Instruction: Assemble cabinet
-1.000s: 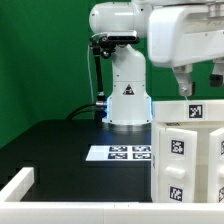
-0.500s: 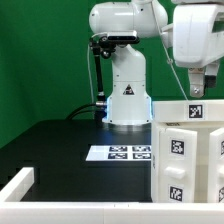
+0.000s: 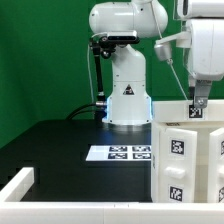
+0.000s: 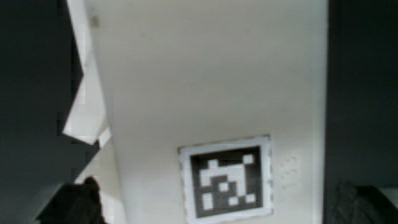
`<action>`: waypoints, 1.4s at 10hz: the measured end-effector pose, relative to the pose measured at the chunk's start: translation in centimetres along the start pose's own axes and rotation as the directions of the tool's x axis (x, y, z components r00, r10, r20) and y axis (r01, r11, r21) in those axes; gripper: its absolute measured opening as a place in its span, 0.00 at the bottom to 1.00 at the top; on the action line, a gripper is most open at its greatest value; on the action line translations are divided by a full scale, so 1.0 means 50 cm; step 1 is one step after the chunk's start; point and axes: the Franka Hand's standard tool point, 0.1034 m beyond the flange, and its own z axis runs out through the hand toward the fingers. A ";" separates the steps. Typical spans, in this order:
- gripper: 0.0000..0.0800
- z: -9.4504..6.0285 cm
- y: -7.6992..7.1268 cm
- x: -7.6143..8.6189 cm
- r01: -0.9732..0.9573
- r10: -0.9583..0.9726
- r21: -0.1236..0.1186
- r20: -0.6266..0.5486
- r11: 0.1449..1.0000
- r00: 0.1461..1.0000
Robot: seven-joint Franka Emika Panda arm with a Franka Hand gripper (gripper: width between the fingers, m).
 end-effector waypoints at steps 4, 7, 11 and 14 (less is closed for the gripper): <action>0.81 0.014 -0.004 -0.010 -0.008 0.008 0.012 0.004 1.000 1.000; 0.78 0.020 -0.003 -0.021 -0.038 0.038 0.017 0.005 0.999 0.999; 0.69 0.020 -0.003 -0.021 -0.224 0.224 0.017 0.008 0.974 0.975; 0.69 0.021 -0.004 -0.021 -0.531 0.531 0.016 0.011 0.847 0.847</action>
Offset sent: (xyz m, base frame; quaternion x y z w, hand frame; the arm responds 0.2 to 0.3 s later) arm -0.0017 0.0018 -0.0068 -0.0019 0.0089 0.0008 1.0000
